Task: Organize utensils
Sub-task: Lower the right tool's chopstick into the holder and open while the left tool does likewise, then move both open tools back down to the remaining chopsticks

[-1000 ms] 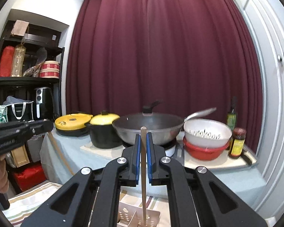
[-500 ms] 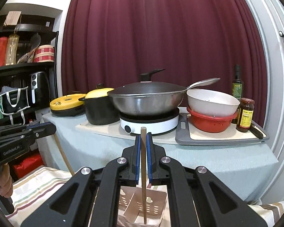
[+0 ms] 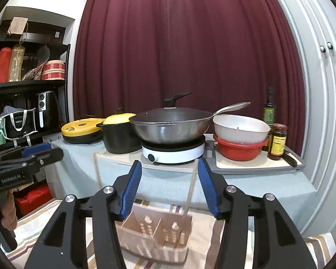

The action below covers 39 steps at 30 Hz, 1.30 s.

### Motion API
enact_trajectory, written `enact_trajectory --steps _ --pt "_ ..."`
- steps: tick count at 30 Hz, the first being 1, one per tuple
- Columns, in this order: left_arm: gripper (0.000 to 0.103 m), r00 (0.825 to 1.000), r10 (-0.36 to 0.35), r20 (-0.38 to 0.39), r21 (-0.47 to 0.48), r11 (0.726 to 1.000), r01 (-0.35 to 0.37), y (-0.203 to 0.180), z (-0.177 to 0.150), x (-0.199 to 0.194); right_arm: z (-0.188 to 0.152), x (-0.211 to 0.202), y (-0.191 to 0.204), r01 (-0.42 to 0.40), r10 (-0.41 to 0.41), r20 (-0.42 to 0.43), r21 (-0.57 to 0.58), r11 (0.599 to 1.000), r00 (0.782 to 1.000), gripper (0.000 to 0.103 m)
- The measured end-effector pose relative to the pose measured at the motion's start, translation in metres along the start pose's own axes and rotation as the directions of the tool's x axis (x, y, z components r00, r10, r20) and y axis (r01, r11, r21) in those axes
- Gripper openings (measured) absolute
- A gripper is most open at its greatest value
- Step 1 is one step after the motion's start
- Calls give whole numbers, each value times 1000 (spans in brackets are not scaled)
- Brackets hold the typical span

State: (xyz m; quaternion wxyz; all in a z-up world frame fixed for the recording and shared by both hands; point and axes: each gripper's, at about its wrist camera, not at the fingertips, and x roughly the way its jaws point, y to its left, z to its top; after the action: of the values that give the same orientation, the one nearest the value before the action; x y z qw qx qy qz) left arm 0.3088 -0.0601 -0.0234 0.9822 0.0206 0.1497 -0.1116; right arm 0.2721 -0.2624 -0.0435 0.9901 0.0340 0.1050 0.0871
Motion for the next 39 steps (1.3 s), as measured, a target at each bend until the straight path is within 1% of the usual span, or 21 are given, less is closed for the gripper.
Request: enact_trajectory --steps 5,9,12,13,15,19,23,27,32,38,39 --pt "69 998 29 52 -3 1000 -29 1 -16 -55 -12 -50 0 14 -14 2 9 1000 1000 55" --pt "70 998 38 53 -5 999 -38 2 -40 -94 -35 -91 0 37 -37 -22 7 999 999 55" --pt "70 999 46 24 1 999 -46 2 -68 -117 -56 -115 0 51 -51 -46 0 999 998 55" --pt "70 999 46 12 -2 999 -46 3 -75 -122 -69 -126 0 57 -57 -65 1 998 996 55" --pt "70 999 38 -23 -23 999 -38 6 -94 -132 -90 -142 0 69 -68 -97 12 998 993 55" --pt "70 996 49 -77 -53 997 -54 12 -133 -148 -132 -168 -1 78 -72 -163 33 996 984 55" --pt "70 985 66 -161 -65 995 -77 14 -174 -158 -168 -183 3 83 -73 -238 30 996 968 54" --pt "69 974 71 -215 -79 993 -90 18 -205 -166 -201 -192 6 89 -76 -308 30 996 948 49" --pt "69 965 79 -250 -69 993 -99 17 -231 -174 -230 -194 10 80 -62 -367 35 996 928 41" --pt "69 954 67 -291 -69 993 -91 13 -257 -179 -253 -190 5 109 -70 -432 66 992 899 33" --pt "69 952 64 -300 -65 994 -87 11 -261 -179 -255 -189 4 110 -66 -442 75 991 895 28"
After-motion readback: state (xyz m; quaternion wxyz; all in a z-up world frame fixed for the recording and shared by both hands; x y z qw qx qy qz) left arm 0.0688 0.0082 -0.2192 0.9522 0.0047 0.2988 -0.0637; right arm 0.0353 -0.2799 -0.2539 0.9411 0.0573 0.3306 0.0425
